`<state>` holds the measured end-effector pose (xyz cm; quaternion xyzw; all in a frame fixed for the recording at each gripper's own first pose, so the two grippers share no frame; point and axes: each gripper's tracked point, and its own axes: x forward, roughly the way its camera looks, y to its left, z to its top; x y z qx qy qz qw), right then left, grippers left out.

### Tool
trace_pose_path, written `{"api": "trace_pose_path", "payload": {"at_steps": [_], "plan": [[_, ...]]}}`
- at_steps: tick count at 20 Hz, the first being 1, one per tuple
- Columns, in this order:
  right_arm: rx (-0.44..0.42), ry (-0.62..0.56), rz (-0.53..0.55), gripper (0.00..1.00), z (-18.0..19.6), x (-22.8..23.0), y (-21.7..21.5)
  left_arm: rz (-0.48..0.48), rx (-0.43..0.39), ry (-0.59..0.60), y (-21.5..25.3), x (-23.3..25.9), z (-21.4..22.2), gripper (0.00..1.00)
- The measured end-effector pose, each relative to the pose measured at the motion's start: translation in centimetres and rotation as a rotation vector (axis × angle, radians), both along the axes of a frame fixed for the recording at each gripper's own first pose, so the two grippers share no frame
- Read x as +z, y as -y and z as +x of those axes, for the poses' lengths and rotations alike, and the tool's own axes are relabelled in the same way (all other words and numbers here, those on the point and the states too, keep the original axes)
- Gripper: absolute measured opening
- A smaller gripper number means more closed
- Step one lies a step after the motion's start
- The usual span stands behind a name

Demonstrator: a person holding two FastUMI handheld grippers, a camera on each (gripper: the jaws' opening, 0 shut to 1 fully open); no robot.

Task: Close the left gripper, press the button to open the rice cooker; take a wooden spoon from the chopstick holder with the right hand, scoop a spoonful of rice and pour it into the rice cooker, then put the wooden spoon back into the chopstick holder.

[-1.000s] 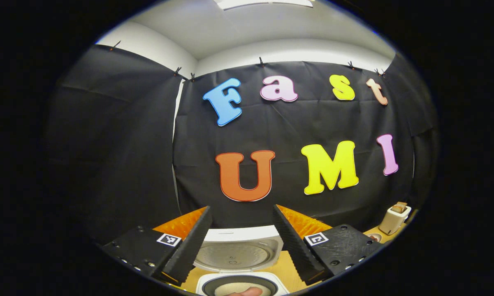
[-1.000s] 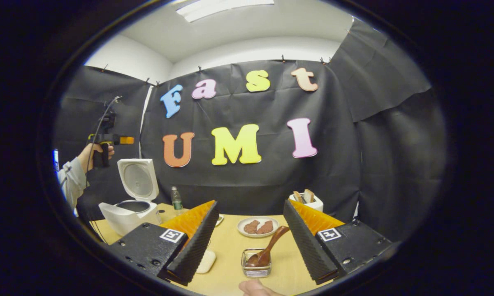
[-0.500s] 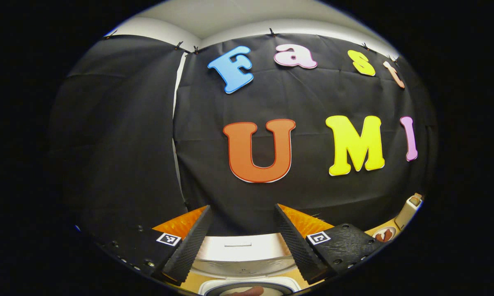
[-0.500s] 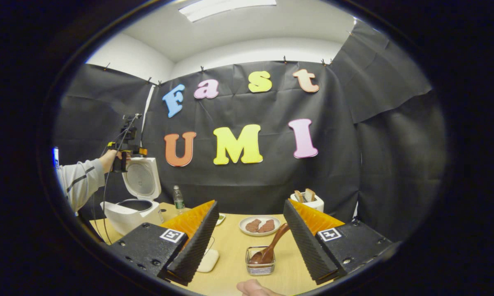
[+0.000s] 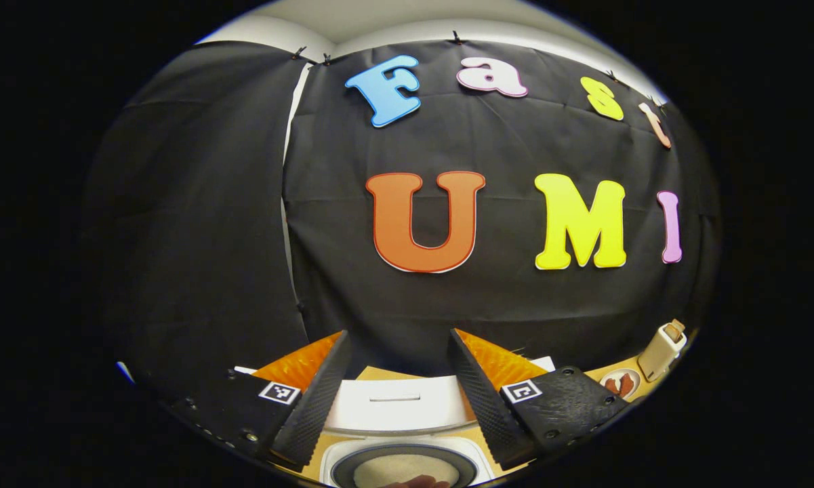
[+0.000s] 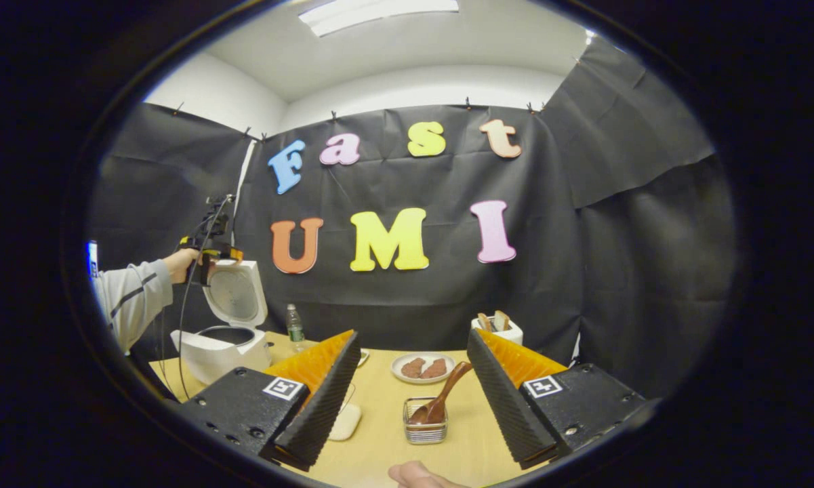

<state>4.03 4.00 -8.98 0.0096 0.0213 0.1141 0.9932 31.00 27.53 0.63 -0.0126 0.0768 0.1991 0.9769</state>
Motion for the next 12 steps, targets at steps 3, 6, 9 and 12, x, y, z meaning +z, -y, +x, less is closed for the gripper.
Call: {"api": "trace_pose_path", "payload": {"at_steps": [3,6,9,12], "plan": [[0.0,0.004,0.017,0.96,-2.0,0.2,0.3,-0.005,0.002,-0.026,1.2,-0.8,-2.3,0.93],[0.004,0.011,0.025,1.0,-4.0,0.1,0.6,-0.014,-0.001,-0.036,2.4,-1.8,-4.5,0.94],[0.012,0.011,0.038,1.0,-5.7,-0.5,0.5,-0.035,-0.032,-0.052,3.8,-3.4,-6.4,0.95],[0.023,-0.007,0.052,1.0,-7.0,-1.8,0.5,-0.069,-0.045,-0.107,5.0,-6.0,-8.2,0.95]]}}
